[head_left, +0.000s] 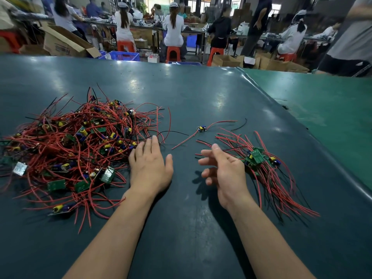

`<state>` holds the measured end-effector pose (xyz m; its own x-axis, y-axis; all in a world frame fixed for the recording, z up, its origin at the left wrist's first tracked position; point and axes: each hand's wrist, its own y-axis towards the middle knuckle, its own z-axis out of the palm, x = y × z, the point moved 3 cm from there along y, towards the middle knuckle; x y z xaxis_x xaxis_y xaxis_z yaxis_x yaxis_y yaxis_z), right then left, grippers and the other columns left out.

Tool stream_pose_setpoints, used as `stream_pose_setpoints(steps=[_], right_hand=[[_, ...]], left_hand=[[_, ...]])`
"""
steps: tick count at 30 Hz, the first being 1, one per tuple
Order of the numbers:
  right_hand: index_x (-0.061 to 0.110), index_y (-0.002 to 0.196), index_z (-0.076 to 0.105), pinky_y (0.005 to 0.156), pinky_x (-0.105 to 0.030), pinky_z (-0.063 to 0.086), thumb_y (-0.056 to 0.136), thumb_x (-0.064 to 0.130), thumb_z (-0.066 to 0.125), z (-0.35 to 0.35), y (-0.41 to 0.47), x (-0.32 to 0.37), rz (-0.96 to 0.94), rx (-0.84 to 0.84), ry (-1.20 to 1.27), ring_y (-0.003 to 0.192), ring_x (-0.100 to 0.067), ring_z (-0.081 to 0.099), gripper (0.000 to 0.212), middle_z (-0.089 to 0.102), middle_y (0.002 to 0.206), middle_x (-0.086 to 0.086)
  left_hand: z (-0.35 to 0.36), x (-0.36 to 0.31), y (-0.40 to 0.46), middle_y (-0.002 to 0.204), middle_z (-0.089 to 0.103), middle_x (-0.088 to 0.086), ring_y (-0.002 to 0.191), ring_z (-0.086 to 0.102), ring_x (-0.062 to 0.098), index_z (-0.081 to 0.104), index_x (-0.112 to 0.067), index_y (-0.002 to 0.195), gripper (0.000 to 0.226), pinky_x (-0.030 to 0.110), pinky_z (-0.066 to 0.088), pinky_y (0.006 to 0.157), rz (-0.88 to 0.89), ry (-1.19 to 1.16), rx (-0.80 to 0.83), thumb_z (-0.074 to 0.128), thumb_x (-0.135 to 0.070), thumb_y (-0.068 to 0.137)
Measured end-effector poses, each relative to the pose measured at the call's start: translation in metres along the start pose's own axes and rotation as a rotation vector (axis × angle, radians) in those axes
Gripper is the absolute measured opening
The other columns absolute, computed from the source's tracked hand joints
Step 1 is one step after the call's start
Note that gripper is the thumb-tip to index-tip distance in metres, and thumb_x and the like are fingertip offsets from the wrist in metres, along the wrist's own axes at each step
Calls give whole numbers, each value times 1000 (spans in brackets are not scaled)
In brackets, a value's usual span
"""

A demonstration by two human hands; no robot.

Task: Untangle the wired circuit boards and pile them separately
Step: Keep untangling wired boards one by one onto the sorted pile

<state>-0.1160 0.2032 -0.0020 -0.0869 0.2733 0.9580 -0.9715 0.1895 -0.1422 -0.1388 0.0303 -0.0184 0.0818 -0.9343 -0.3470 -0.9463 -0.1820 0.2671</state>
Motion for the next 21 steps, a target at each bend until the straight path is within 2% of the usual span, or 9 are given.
stream_pose_setpoints(steps=[3, 5, 9, 13, 18, 21], right_hand=[[5, 84, 72, 36, -18, 34, 98, 27, 56, 0, -1, 0, 4, 31, -23, 38, -11, 49, 30, 68, 62, -4], [4, 84, 72, 36, -18, 34, 98, 26, 57, 0, -1, 0, 6, 39, -31, 39, -11, 48, 30, 67, 61, -3], [5, 84, 73, 36, -18, 34, 98, 26, 57, 2, 0, -2, 1, 55, -71, 39, -10, 48, 30, 66, 60, -2], [6, 83, 73, 36, -18, 34, 98, 25, 57, 3, 0, -2, -8, 77, -99, 40, -10, 48, 29, 65, 60, -1], [6, 83, 72, 35, -18, 35, 99, 22, 57, 2, 0, -2, -16, 86, -104, 40, -10, 48, 27, 65, 60, -1], [7, 85, 70, 36, -18, 36, 98, 19, 58, 4, 0, -2, -15, 142, -121, 40, -9, 49, 22, 65, 62, -2]], left_hand=[[-5, 0, 0, 145, 45, 7, 131, 37, 28, 36, -15, 146, 58, 41, 25, 107, -19, 27, -70, 47, -39, 96], [-8, 1, 0, 133, 54, 7, 123, 42, 29, 46, -18, 139, 51, 42, 31, 99, -47, 1, -126, 53, -38, 93], [-4, 0, 1, 123, 54, 3, 117, 42, 27, 56, -29, 131, 41, 42, 31, 94, -50, 49, -105, 52, -45, 93], [-9, 0, -1, 117, 57, -2, 114, 43, 24, 64, -25, 102, 18, 40, 30, 89, 6, -46, -198, 62, -38, 89], [-23, -4, -8, 98, 66, 7, 92, 57, 33, 65, -10, 95, 9, 44, 42, 80, 149, -285, -492, 68, -11, 87], [-36, -9, -15, 98, 64, 12, 94, 60, 28, 64, 1, 96, 9, 37, 48, 86, 343, -509, -718, 67, 1, 88]])
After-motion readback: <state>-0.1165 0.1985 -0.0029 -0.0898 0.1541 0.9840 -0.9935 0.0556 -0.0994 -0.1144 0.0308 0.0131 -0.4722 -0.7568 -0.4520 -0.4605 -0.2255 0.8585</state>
